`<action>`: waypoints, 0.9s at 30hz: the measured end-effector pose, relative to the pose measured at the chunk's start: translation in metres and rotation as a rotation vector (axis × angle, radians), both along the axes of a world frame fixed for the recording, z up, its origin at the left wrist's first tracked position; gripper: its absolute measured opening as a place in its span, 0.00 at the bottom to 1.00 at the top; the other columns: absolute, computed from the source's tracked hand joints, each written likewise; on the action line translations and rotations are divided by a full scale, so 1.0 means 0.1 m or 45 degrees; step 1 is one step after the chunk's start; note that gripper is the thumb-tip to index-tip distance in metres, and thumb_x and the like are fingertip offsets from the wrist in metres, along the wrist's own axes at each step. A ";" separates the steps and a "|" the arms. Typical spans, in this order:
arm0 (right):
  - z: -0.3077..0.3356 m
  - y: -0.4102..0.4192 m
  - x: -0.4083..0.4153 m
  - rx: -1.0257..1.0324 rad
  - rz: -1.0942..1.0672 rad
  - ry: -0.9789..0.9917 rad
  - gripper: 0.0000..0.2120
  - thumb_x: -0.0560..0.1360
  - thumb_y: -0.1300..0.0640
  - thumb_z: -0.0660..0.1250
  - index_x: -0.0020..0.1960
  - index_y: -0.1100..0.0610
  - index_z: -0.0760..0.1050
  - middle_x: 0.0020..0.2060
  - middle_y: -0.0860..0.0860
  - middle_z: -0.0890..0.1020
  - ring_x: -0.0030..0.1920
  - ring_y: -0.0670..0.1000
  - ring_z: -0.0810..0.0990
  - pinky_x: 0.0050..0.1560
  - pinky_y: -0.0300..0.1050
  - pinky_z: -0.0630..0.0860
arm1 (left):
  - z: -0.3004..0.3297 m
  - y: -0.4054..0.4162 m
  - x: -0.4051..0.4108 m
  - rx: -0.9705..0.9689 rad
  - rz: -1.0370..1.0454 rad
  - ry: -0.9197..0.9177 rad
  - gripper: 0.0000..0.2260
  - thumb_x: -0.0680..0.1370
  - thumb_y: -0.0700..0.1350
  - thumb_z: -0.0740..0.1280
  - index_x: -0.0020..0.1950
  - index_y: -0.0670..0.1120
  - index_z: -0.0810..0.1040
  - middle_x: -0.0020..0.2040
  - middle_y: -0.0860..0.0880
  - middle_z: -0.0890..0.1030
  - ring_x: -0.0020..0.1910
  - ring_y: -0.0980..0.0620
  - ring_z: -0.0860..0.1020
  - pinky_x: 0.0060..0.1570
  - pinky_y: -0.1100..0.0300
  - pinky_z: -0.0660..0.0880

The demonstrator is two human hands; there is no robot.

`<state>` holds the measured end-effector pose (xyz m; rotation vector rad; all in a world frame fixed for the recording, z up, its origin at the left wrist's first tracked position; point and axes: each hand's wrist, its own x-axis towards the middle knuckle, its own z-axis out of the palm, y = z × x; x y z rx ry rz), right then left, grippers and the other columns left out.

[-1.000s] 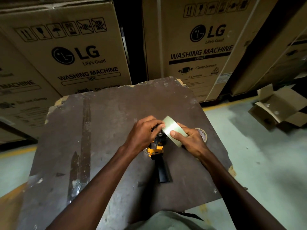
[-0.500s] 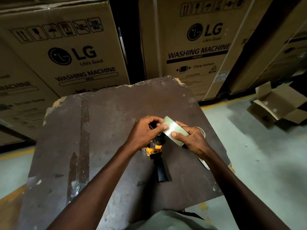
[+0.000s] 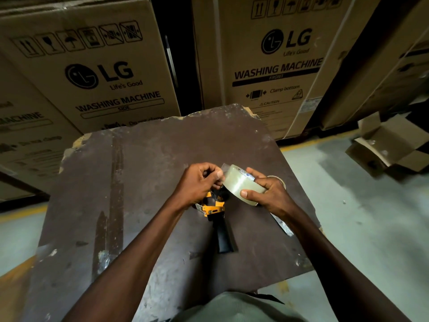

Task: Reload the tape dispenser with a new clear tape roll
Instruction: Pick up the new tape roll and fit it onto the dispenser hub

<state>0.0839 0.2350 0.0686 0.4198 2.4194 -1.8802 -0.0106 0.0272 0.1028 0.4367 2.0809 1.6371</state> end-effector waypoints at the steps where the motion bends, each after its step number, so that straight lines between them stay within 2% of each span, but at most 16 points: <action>1: 0.00 0.01 0.00 -0.054 -0.008 -0.023 0.23 0.60 0.41 0.76 0.48 0.56 0.86 0.69 0.43 0.73 0.65 0.35 0.74 0.61 0.49 0.77 | -0.01 -0.01 0.00 -0.002 0.003 -0.006 0.05 0.80 0.39 0.66 0.46 0.41 0.81 0.41 0.44 0.83 0.38 0.53 0.81 0.41 0.60 0.80; 2: 0.03 0.00 0.00 -0.169 -0.036 -0.053 0.19 0.62 0.42 0.75 0.47 0.53 0.85 0.67 0.44 0.74 0.65 0.40 0.75 0.61 0.51 0.75 | -0.01 -0.01 0.01 -0.005 0.010 -0.008 0.05 0.80 0.39 0.67 0.47 0.41 0.81 0.41 0.44 0.83 0.38 0.53 0.81 0.42 0.60 0.80; 4: 0.05 -0.04 -0.02 -0.516 -0.168 -0.107 0.13 0.69 0.43 0.69 0.46 0.51 0.82 0.58 0.48 0.79 0.56 0.50 0.78 0.51 0.53 0.76 | -0.03 -0.02 0.01 0.001 0.034 -0.006 0.05 0.80 0.39 0.67 0.46 0.42 0.81 0.41 0.44 0.84 0.39 0.53 0.82 0.42 0.60 0.80; 6: 0.04 -0.07 -0.06 -0.738 -0.389 -0.149 0.08 0.78 0.50 0.64 0.52 0.53 0.77 0.53 0.56 0.79 0.47 0.53 0.79 0.44 0.50 0.76 | -0.04 -0.02 0.01 0.024 0.060 -0.002 0.05 0.80 0.39 0.67 0.46 0.43 0.82 0.40 0.44 0.83 0.38 0.54 0.82 0.41 0.61 0.80; 7: 0.03 -0.06 -0.08 -0.746 -0.470 -0.189 0.06 0.80 0.54 0.62 0.54 0.54 0.75 0.53 0.57 0.79 0.47 0.53 0.79 0.43 0.50 0.77 | -0.05 -0.02 0.01 0.035 0.069 0.002 0.05 0.80 0.38 0.67 0.46 0.42 0.82 0.40 0.43 0.83 0.38 0.54 0.82 0.41 0.61 0.80; 10: 0.03 -0.02 -0.10 -0.628 -0.418 -0.432 0.03 0.79 0.57 0.66 0.52 0.55 0.76 0.50 0.59 0.81 0.50 0.59 0.82 0.42 0.56 0.83 | -0.05 -0.02 0.03 0.032 0.070 0.016 0.05 0.80 0.39 0.67 0.47 0.40 0.82 0.41 0.41 0.83 0.38 0.54 0.82 0.42 0.61 0.80; 12: 0.06 0.03 -0.10 -0.555 -0.284 -0.554 0.04 0.79 0.58 0.67 0.52 0.57 0.77 0.46 0.59 0.82 0.46 0.61 0.85 0.37 0.54 0.84 | -0.07 -0.03 0.04 0.020 0.056 0.022 0.06 0.80 0.39 0.67 0.48 0.39 0.82 0.42 0.40 0.83 0.40 0.53 0.83 0.44 0.59 0.81; 14: 0.10 0.08 -0.12 -0.476 -0.211 -0.545 0.06 0.78 0.60 0.65 0.54 0.58 0.79 0.44 0.59 0.82 0.39 0.58 0.85 0.31 0.48 0.84 | -0.08 -0.05 0.04 0.037 0.047 0.011 0.06 0.80 0.39 0.67 0.48 0.38 0.82 0.43 0.38 0.83 0.41 0.50 0.83 0.47 0.56 0.82; 17: 0.15 0.15 -0.18 -0.342 -0.170 -0.495 0.07 0.78 0.63 0.64 0.53 0.56 0.79 0.45 0.59 0.83 0.36 0.55 0.83 0.27 0.45 0.82 | -0.07 -0.08 0.07 0.168 0.096 -0.074 0.06 0.81 0.37 0.65 0.46 0.38 0.80 0.43 0.38 0.83 0.44 0.47 0.83 0.49 0.54 0.82; 22: 0.18 0.17 -0.23 -0.236 -0.111 -0.468 0.09 0.79 0.63 0.64 0.57 0.55 0.78 0.48 0.60 0.82 0.36 0.55 0.83 0.28 0.47 0.83 | -0.12 -0.17 0.09 0.192 0.139 -0.075 0.04 0.80 0.38 0.67 0.50 0.38 0.80 0.45 0.40 0.84 0.45 0.43 0.85 0.48 0.53 0.83; 24: 0.20 0.15 -0.25 -0.182 -0.083 -0.467 0.10 0.80 0.63 0.64 0.60 0.57 0.77 0.48 0.60 0.82 0.37 0.55 0.83 0.30 0.49 0.84 | -0.19 -0.21 0.10 0.148 0.135 -0.046 0.03 0.80 0.38 0.67 0.49 0.41 0.80 0.43 0.42 0.84 0.44 0.46 0.85 0.48 0.53 0.82; 27: 0.23 0.14 -0.27 -0.117 -0.033 -0.473 0.10 0.81 0.62 0.63 0.62 0.58 0.75 0.48 0.59 0.80 0.36 0.53 0.83 0.30 0.49 0.84 | -0.29 -0.28 0.11 0.053 0.153 0.057 0.06 0.78 0.37 0.69 0.48 0.48 0.82 0.40 0.46 0.84 0.42 0.50 0.85 0.47 0.52 0.82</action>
